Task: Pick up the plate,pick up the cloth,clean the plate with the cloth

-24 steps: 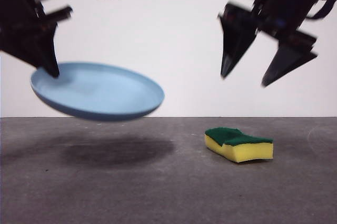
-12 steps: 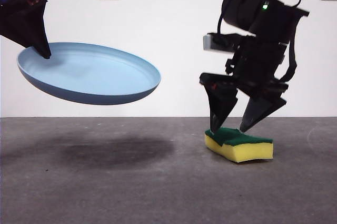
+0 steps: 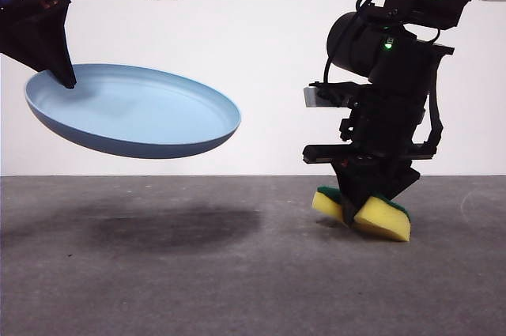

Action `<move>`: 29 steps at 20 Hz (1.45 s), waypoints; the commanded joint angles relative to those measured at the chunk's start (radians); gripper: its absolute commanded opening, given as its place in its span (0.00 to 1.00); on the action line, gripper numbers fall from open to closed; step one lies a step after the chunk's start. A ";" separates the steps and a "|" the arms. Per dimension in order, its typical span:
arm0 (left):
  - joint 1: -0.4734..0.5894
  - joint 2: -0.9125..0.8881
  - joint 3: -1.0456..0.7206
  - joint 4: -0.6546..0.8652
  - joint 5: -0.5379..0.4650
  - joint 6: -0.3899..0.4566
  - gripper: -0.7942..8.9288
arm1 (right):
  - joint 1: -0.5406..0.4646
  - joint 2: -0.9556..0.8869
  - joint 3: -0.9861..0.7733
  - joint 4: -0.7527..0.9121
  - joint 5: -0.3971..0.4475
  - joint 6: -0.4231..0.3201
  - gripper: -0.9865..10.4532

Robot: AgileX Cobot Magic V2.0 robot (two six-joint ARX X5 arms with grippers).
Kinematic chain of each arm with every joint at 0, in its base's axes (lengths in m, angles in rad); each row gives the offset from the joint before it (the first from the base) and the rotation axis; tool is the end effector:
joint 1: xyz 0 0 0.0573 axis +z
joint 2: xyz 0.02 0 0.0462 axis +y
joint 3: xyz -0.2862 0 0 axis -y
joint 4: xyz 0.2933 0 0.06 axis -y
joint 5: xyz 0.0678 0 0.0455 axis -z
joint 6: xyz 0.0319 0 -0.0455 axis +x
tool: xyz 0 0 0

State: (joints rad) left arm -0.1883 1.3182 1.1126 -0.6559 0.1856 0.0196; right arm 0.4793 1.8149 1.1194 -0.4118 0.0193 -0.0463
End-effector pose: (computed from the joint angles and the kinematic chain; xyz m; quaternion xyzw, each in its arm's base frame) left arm 0.3058 -0.0643 0.3042 0.0093 0.4159 -0.1730 0.8928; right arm 0.3529 0.1827 0.1502 -0.1489 0.5049 0.2057 0.8250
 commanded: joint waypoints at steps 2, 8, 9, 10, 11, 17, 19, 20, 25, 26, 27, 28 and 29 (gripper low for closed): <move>-0.003 0.004 -0.006 0.028 -0.003 0.011 0.07 | 0.016 -0.024 -0.002 0.003 -0.020 0.005 0.08; -0.006 0.064 -0.006 0.048 -0.003 0.007 0.07 | 0.084 -0.242 -0.002 0.007 -0.125 0.093 0.08; -0.014 0.078 -0.006 0.047 -0.001 0.005 0.07 | 0.101 -0.279 -0.002 0.009 -0.124 0.100 0.08; -0.023 0.090 -0.006 0.047 0.000 -0.002 0.07 | 0.119 -0.314 -0.002 0.012 -0.124 0.100 0.08; -0.035 0.099 -0.006 0.048 0.003 -0.018 0.07 | 0.139 -0.344 -0.002 0.020 -0.124 0.105 0.08; -0.168 0.101 -0.006 0.058 0.110 -0.071 0.07 | 0.254 -0.366 -0.002 0.087 -0.106 0.108 0.08; -0.203 0.101 -0.006 0.060 0.124 -0.073 0.07 | 0.291 -0.336 -0.002 0.114 -0.035 0.100 0.08; -0.209 0.101 -0.006 0.062 0.145 -0.075 0.07 | 0.299 -0.323 -0.002 0.118 -0.008 0.096 0.08; -0.209 0.101 -0.006 0.125 0.235 -0.123 0.07 | 0.353 -0.240 -0.002 0.158 -0.022 0.097 0.08; -0.209 0.101 -0.006 0.135 0.234 -0.126 0.07 | 0.373 -0.230 -0.002 0.170 -0.039 0.097 0.08; -0.209 0.101 -0.006 0.145 0.232 -0.126 0.07 | 0.390 -0.227 -0.002 0.176 -0.064 0.098 0.08; -0.208 0.101 -0.006 0.156 0.229 -0.126 0.07 | 0.407 -0.226 -0.002 0.175 -0.076 0.098 0.08; -0.206 0.101 -0.006 0.163 0.220 -0.126 0.07 | 0.426 -0.226 -0.002 0.167 -0.072 0.098 0.08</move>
State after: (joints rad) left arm -0.3946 1.4208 1.1103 -0.5129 0.3840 -0.0803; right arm 0.9024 1.5688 1.1202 -0.2413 -0.0502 0.0525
